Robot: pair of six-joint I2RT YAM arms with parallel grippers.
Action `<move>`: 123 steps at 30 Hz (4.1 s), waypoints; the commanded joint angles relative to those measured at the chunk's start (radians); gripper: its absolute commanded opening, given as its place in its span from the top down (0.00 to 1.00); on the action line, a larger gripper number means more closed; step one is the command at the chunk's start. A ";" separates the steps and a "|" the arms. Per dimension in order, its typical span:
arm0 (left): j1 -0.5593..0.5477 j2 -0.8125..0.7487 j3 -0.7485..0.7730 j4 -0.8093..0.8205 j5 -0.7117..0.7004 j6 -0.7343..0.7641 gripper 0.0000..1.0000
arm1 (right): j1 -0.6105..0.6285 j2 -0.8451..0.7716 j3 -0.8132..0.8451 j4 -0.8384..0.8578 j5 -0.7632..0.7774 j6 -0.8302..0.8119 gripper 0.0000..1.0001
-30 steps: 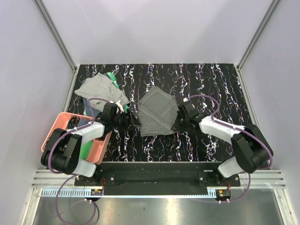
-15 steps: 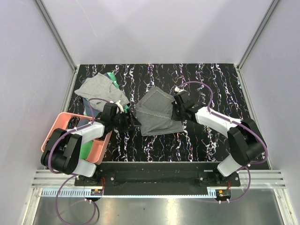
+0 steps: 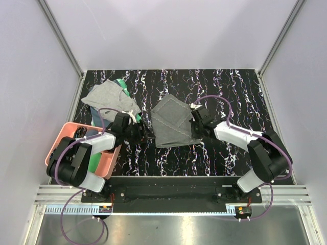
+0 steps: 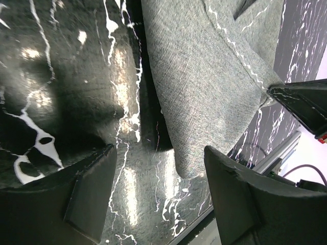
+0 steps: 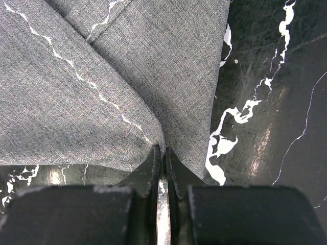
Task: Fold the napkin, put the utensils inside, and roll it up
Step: Fold the napkin, then roll the napkin with the utensil
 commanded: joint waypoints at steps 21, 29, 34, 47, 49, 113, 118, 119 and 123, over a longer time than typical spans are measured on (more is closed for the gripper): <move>-0.124 0.079 -0.136 0.351 0.025 -0.240 0.32 | -0.007 -0.149 0.009 0.002 0.076 0.032 0.17; -0.145 0.103 -0.133 0.371 0.003 -0.270 0.44 | 0.009 -0.189 -0.010 0.070 -0.055 0.044 0.17; -0.152 0.120 -0.132 0.386 -0.012 -0.281 0.51 | 0.082 -0.193 -0.038 0.134 -0.061 0.012 0.17; -0.144 0.123 -0.083 0.397 0.026 -0.315 1.00 | 0.396 -0.156 -0.132 0.435 0.169 -0.291 0.14; -0.139 0.122 -0.078 0.398 0.036 -0.319 1.00 | 0.441 -0.127 -0.115 0.438 0.217 -0.337 0.14; -0.007 0.016 0.037 0.141 0.115 -0.097 0.34 | 0.506 0.116 0.054 0.118 0.262 -0.454 1.00; -0.006 -0.016 0.057 0.070 0.082 -0.037 0.30 | 0.480 0.119 0.173 -0.040 0.165 -0.400 1.00; -0.006 -0.024 0.060 0.061 0.062 -0.022 0.29 | 0.467 0.123 0.187 -0.060 0.137 -0.394 1.00; -0.007 -0.074 0.052 0.033 0.013 -0.002 0.24 | 0.421 0.145 0.241 -0.143 0.042 -0.381 1.00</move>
